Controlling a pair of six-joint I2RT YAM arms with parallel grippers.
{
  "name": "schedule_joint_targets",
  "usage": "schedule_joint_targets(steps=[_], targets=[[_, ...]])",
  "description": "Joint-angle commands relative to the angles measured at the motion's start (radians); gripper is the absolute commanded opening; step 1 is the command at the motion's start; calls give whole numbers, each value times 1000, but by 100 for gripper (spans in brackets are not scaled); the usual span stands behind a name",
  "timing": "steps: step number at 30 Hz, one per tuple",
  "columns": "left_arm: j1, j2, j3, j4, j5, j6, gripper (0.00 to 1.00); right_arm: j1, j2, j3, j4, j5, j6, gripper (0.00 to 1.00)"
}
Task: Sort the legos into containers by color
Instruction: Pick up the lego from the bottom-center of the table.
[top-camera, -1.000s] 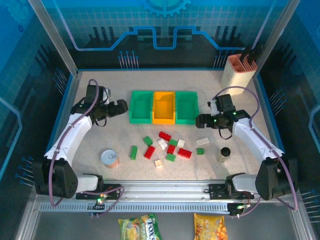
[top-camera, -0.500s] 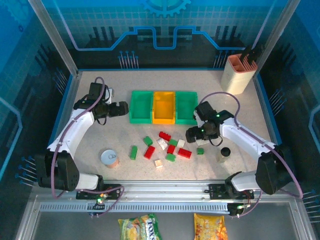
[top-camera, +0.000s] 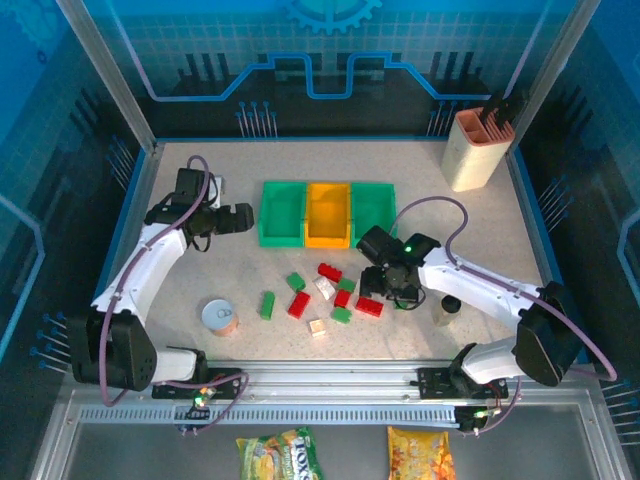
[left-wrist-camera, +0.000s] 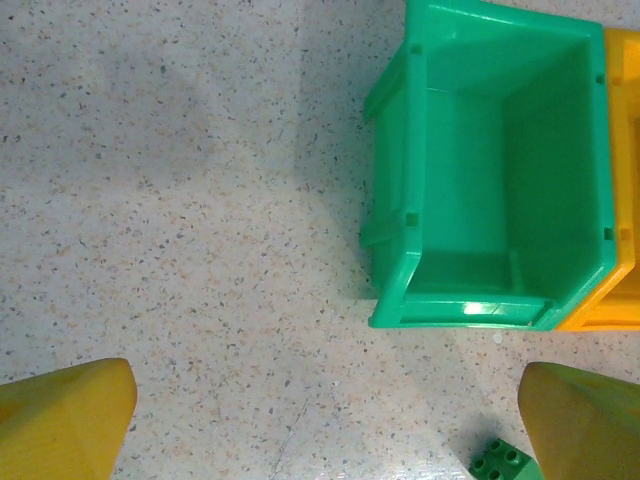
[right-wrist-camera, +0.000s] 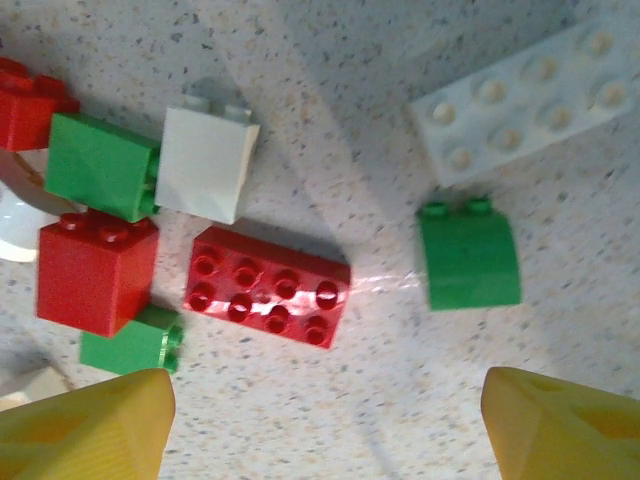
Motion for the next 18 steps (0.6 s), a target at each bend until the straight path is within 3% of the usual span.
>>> schedule_joint_targets(steps=[1, 10, 18], targets=[[8, -22, -16, 11, -16, 21, 99, 41, 34, -23, 43, -8, 227, 80], [23, -34, -21, 13, -21, 16, 99, 98, 157, -23, 104, -40, 289, 76], [43, -45, -24, 18, -9, 17, 99, 91, 206, -32, 110, -33, 311, 78]])
